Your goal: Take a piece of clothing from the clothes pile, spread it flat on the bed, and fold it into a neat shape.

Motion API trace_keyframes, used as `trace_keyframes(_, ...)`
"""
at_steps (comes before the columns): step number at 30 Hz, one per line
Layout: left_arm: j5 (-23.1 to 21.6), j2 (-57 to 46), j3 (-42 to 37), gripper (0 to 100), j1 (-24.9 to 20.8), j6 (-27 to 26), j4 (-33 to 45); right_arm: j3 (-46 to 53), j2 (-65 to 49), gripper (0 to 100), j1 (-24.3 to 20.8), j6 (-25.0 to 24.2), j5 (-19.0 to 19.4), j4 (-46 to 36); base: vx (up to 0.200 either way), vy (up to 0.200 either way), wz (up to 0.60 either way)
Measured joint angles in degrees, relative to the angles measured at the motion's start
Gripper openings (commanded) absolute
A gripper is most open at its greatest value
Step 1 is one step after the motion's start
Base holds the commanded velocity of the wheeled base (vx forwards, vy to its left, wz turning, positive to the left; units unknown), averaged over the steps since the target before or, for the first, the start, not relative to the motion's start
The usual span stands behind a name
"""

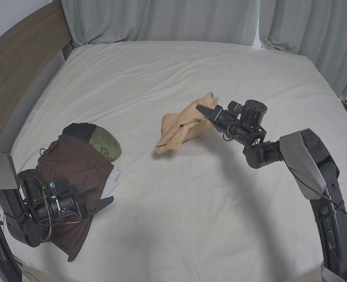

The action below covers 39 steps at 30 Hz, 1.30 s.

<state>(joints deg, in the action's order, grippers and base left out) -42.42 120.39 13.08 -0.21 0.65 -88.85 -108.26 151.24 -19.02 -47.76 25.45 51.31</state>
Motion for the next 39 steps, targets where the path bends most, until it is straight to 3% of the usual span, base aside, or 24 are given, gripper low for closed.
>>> trace_keyframes(17,-0.1,0.7,0.2,100,0.1,-0.2,0.0,29.9,-2.8,0,0.9,0.2,-1.5,18.6,0.0,0.0,0.0)
trace_keyframes(33,-0.5,0.8,0.3,100,0.1,-0.3,-0.1,40.3,-3.4,0,2.2,0.3,-2.2,25.6,0.0,0.0,0.0)
trace_keyframes(34,-0.5,0.8,0.3,100,0.2,-0.3,-0.1,40.4,-3.4,100,2.3,0.4,-2.2,25.6,0.0,0.0,0.0)
trace_keyframes(39,-0.7,0.6,0.4,100,0.2,-0.1,-0.1,40.6,-3.4,100,2.7,0.6,-2.2,25.6,0.0,0.0,0.0)
